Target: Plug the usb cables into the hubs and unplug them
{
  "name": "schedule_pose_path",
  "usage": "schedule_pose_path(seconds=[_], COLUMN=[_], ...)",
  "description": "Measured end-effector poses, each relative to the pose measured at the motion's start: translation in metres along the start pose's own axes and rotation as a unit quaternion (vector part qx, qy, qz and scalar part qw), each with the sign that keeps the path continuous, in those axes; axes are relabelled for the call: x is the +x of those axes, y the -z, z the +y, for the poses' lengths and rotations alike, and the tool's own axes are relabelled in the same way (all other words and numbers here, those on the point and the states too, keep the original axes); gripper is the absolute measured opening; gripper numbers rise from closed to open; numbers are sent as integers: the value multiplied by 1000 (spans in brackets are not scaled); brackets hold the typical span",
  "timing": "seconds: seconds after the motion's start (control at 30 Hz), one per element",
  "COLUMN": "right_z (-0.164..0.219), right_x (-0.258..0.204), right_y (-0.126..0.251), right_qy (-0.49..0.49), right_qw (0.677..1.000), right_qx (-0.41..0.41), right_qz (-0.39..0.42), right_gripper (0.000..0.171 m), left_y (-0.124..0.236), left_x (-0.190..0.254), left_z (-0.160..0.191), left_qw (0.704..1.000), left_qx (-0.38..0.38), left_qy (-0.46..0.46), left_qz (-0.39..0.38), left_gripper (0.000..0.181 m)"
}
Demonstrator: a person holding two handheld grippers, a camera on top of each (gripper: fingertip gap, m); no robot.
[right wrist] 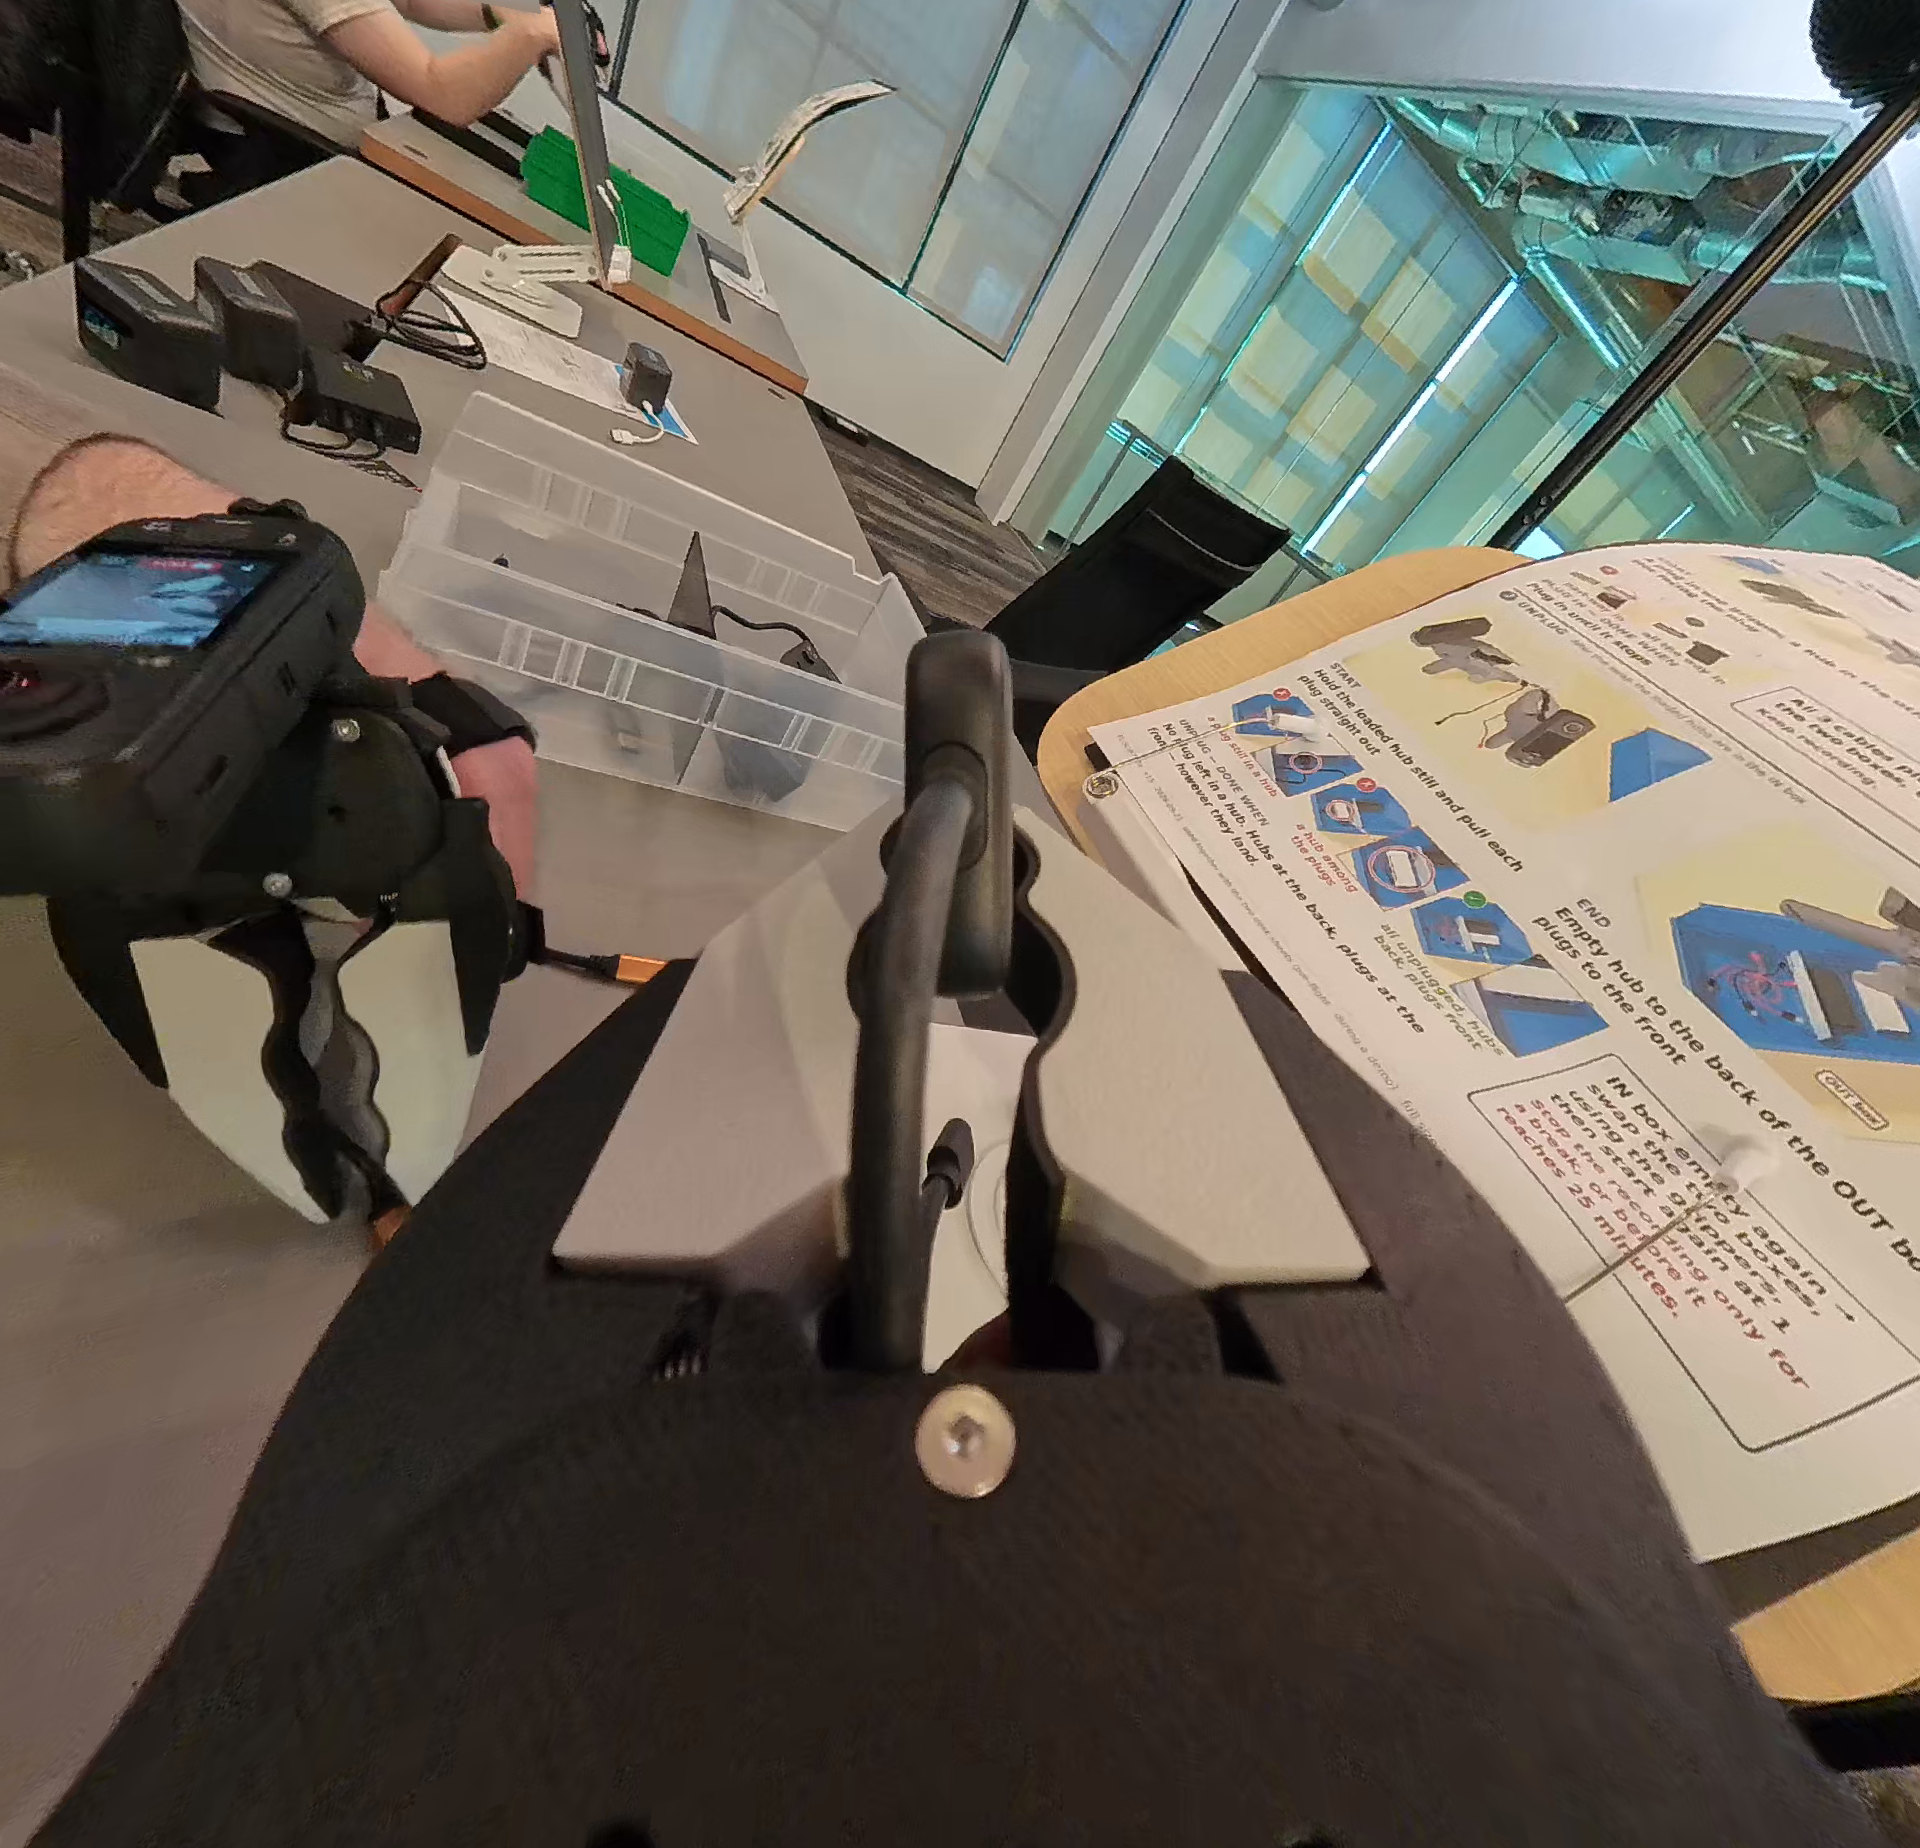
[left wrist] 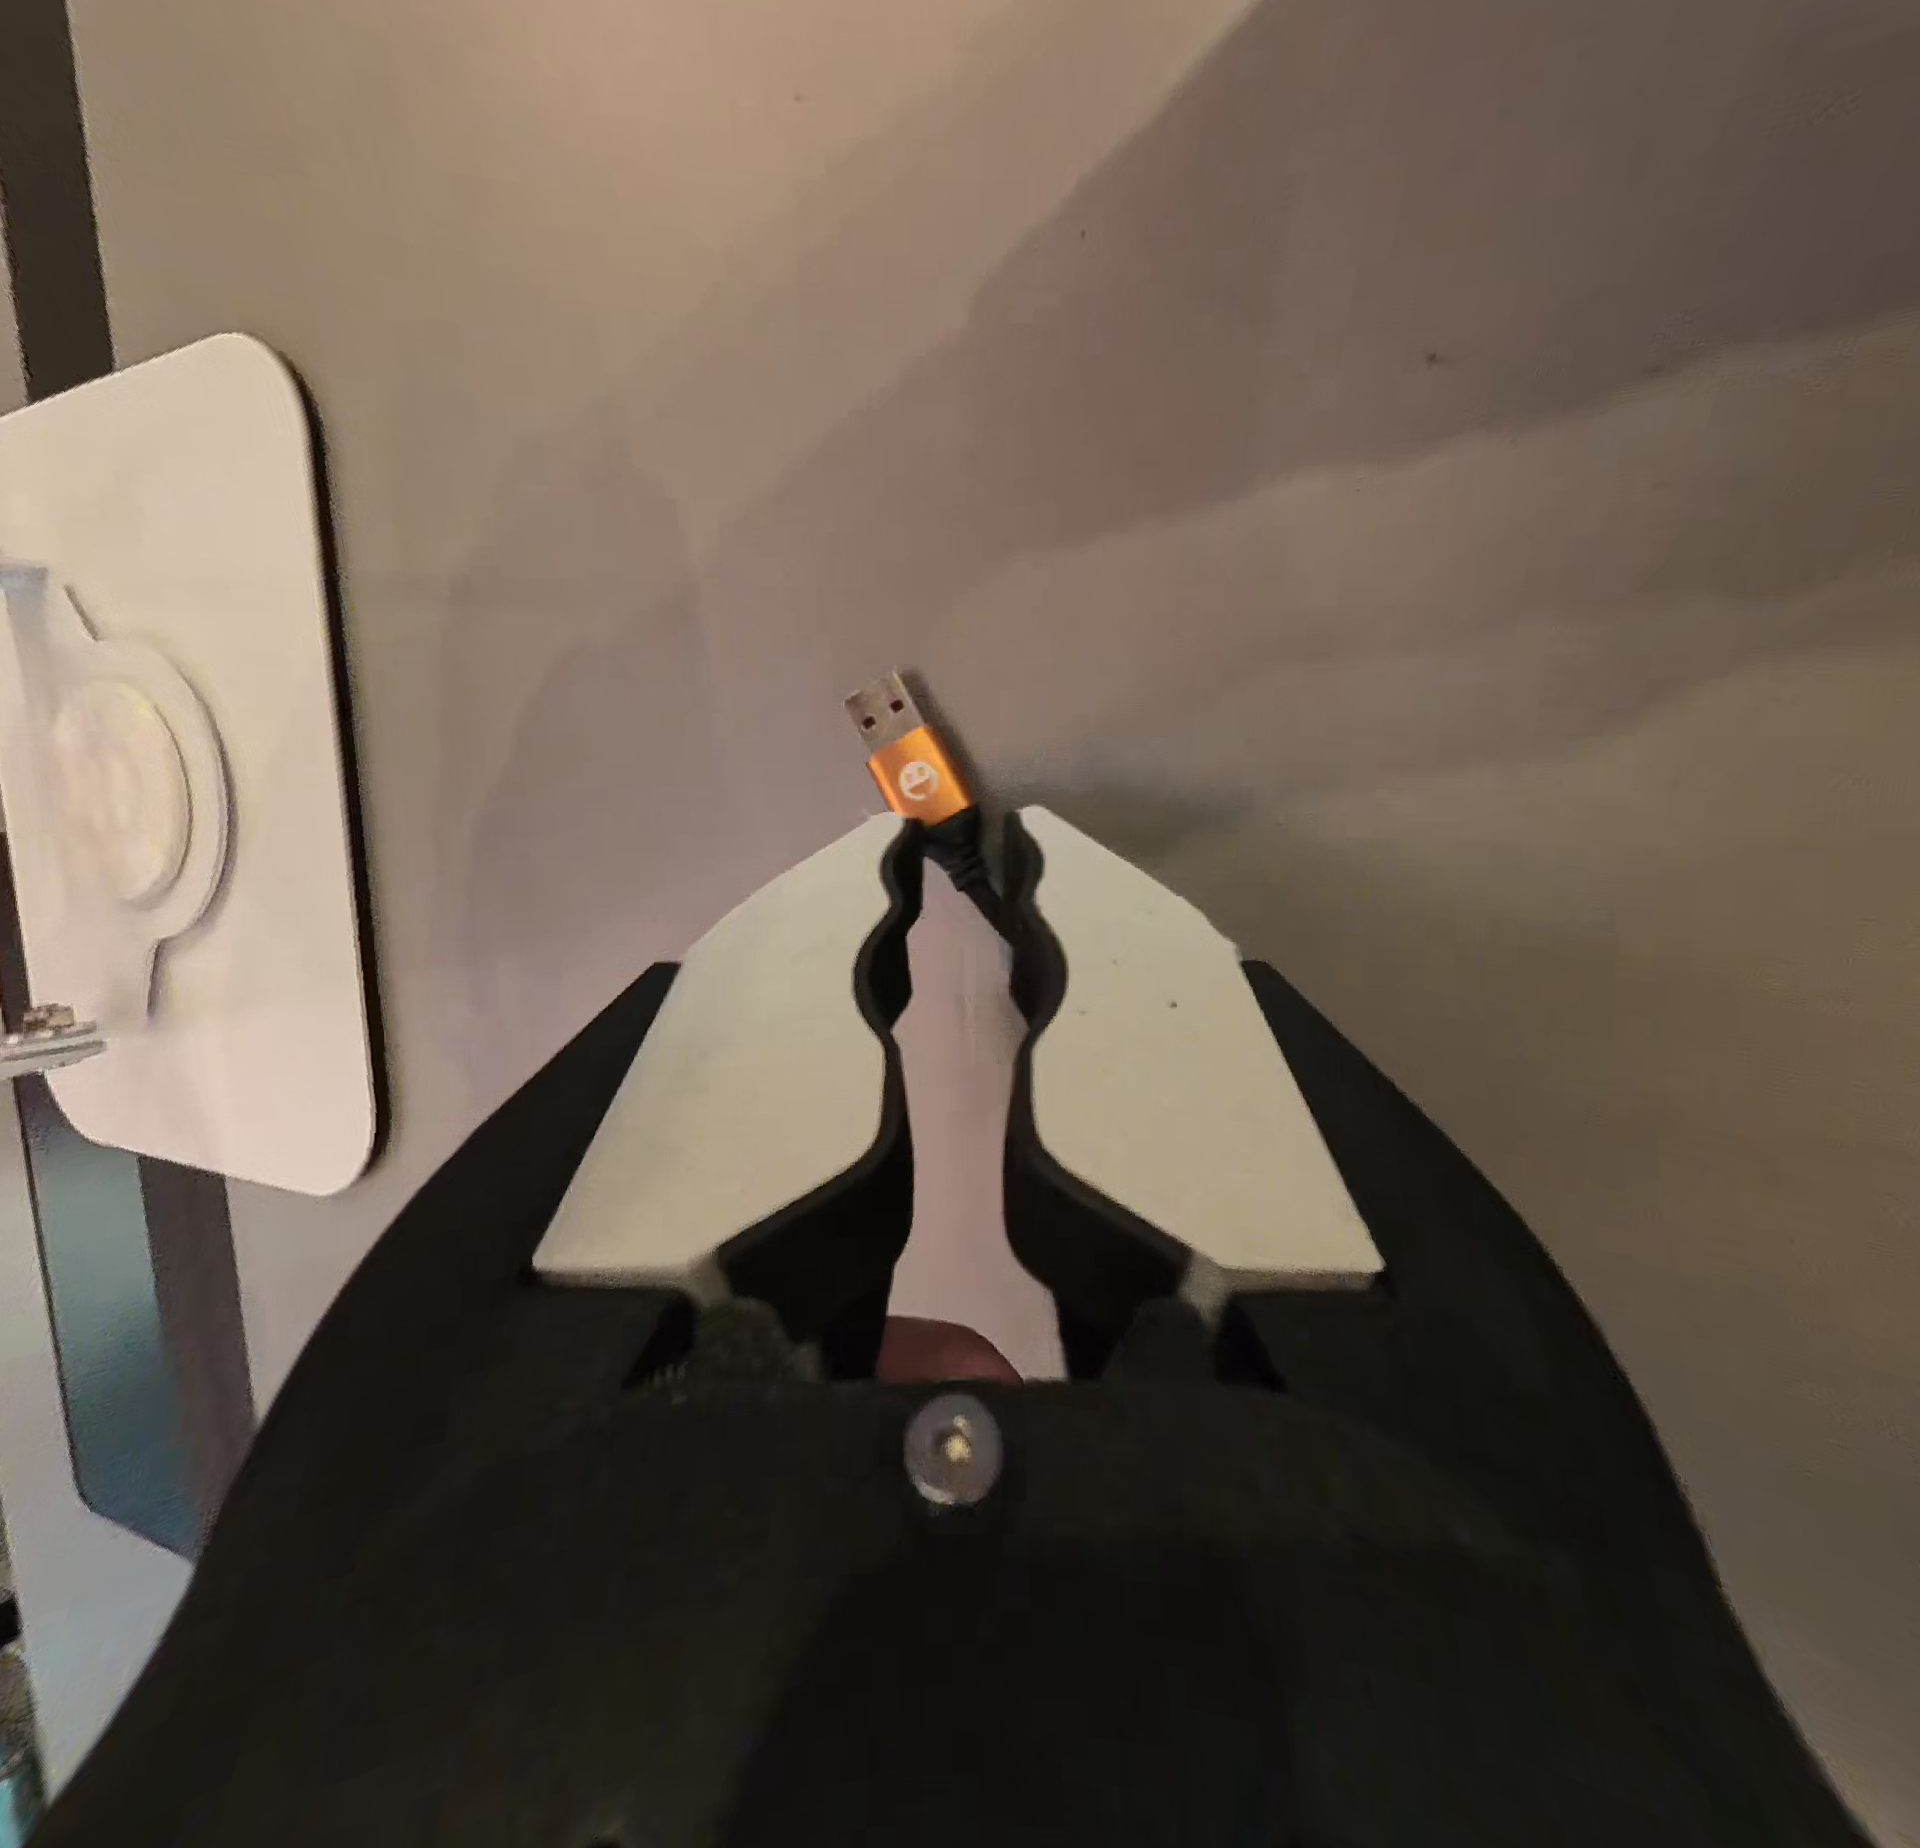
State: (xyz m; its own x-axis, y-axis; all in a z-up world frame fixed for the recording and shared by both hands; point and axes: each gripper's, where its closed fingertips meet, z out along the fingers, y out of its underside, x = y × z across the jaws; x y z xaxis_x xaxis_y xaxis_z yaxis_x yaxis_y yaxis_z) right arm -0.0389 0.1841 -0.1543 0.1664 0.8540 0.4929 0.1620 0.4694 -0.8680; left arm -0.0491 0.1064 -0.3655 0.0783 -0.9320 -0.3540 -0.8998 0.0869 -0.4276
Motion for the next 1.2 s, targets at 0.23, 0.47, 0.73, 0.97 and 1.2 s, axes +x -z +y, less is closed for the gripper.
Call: schedule_pose_path(seconds=[0.23, 0.47, 0.73, 0.97, 1.2], right_z=[3, -9, -16, -20, -19], right_x=[-14, -53, -80, -86, -90], right_y=[-10, -23, -32, -41, -41], right_qy=[2, 10, 17, 41, 60], right_qw=[999, 991, 982, 981, 978], right_qx=[-11, -25, -29, -40, -63], right_qz=[-33, -127, -187, -185, -188], right_gripper=[8, 9, 11, 16, 12], left_y=[53, 146, 129, 137, 133], left_x=[-44, -105, -92, -98, -91], left_z=[-2, -31, -22, -16, -20], left_qw=[980, 944, 956, 938, 934], left_qx=[60, 87, 81, 106, 124], left_qy=[85, 31, 1, -6, -25], left_qz=[-167, -318, -280, -329, -335], left_gripper=[46, 56, 19, 13, 19])
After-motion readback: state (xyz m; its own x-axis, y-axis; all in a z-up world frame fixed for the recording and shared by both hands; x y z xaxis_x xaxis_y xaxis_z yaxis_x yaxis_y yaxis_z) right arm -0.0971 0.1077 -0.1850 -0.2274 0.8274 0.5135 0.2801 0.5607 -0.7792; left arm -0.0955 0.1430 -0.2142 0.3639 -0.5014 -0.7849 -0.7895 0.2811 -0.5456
